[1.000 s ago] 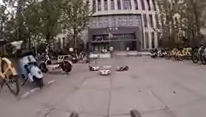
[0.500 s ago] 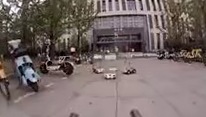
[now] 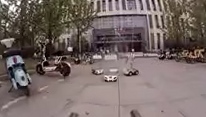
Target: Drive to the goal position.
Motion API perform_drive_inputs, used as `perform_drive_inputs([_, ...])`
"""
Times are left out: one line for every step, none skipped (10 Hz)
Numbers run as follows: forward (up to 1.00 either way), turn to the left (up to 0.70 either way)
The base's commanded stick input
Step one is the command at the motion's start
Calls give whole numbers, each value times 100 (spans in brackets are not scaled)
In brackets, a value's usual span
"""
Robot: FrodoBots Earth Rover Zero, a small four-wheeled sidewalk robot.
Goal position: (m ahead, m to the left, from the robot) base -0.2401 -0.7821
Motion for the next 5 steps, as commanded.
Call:
perform_drive_inputs([45, 0])
perform_drive_inputs([45, 0])
perform_drive_inputs([40, 0])
perform_drive_inputs([14, 0])
perform_drive_inputs([0, 0])
